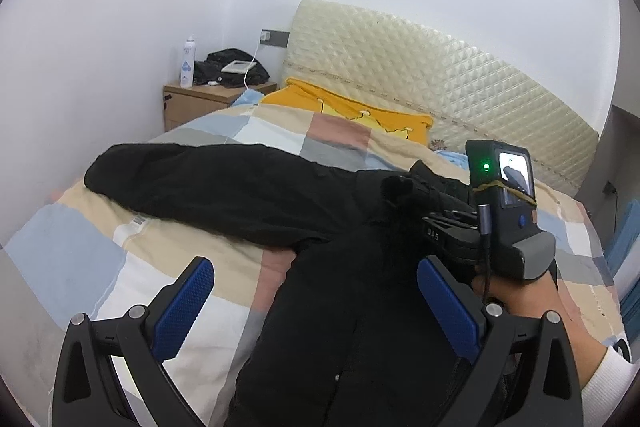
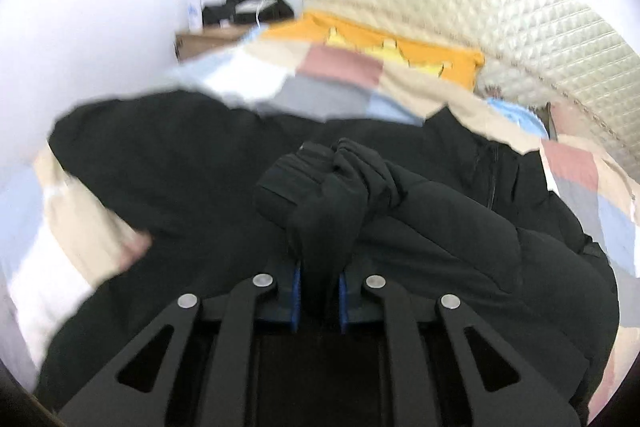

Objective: Fold large clothes
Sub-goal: 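Lay the sleeve on the jacket body and open the right tool, then withdraw the right tool from the folded sleeve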

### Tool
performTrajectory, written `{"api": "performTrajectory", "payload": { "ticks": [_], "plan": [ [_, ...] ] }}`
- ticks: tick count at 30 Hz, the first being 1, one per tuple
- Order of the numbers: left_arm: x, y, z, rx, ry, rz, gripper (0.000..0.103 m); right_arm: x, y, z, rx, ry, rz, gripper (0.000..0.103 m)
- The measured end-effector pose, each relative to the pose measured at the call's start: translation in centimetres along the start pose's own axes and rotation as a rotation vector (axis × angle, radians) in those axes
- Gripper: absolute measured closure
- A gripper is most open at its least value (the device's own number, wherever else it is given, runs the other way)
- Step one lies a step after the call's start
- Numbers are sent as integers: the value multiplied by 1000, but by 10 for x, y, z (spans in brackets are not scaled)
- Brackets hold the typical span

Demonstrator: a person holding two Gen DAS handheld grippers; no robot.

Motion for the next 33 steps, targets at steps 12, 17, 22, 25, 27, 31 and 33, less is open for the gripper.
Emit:
{"api": "performTrajectory", "payload": {
  "ticks": [12, 17, 22, 25, 27, 31, 33],
  "plan": [
    [-7, 6, -7, 17, -16, -34, 0, 9, 45, -45, 118, -39, -61, 69],
    [-15, 10, -12, 26, -3, -61, 0, 12, 38, -20, 86, -84, -87, 17],
    [-28, 12, -6, 2, 25, -92, 0, -11, 18, 30, 17, -107, -165, 17],
    [-35, 12, -4, 5, 18, -106, 0, -35, 13, 59, -10, -66, -173, 17],
    [-40, 12, -2, 9, 33, -107, 0, -52, 13, 77, -32, -40, -168, 17],
    [-51, 14, 5, 2, 47, -139, 0, -86, 17, 121, -81, -7, -198, 17],
    [-59, 16, 6, 7, 49, -167, 0, -103, 21, 144, -101, 12, -212, 17]
  ]
}}
Point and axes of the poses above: each gripper's, at about its wrist camera, not at the fingertips, and z roughly against the way its jaws point, x to its left, y to its underside, the point moved 8 cm from there along -z, roughly the way its jaws point, and after that the axes turned 14 degrees about y, right-handed, at the moved point
